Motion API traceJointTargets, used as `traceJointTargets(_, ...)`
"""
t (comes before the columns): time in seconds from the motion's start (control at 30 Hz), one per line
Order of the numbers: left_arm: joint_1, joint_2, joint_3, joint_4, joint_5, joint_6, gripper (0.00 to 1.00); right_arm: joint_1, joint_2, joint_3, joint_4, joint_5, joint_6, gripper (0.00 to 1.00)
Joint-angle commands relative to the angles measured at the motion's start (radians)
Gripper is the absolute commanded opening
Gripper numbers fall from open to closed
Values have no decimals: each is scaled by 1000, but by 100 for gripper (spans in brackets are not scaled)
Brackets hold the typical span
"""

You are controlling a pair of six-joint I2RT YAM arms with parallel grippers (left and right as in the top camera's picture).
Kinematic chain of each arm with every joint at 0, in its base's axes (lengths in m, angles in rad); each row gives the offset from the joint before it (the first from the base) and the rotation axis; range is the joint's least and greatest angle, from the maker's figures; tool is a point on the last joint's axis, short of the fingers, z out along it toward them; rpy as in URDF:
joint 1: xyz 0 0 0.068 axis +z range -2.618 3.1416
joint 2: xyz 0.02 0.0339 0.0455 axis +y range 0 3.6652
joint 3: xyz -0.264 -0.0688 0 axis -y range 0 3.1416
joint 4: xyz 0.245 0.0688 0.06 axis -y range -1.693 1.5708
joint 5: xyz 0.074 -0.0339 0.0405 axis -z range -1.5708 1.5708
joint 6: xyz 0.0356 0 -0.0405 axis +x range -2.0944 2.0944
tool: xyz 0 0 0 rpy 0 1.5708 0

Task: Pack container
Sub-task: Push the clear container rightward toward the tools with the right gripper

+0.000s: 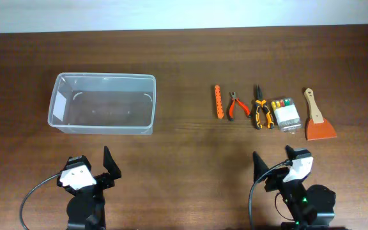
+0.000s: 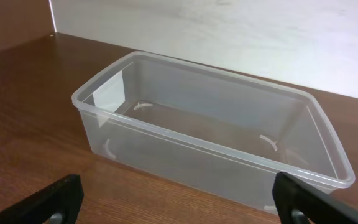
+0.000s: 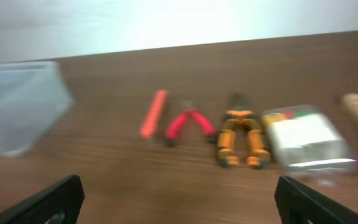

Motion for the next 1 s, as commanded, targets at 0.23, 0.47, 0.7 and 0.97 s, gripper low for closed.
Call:
traceJointTargets(0.23, -4, -5, -4, -1, -4, 9, 99, -6, -1, 34, 30, -198, 234, 98)
traceJointTargets(0.47, -4, -5, -4, -1, -3, 9, 99, -6, 270, 445, -172, -55, 52, 98)
traceJointTargets(0.7, -4, -5, -4, -1, -3, 9, 99, -6, 811, 1120, -652, 64, -113, 99)
traceJointTargets(0.97, -4, -5, -4, -1, -3, 9, 99, 58, 1288, 1484, -764, -31, -7, 98)
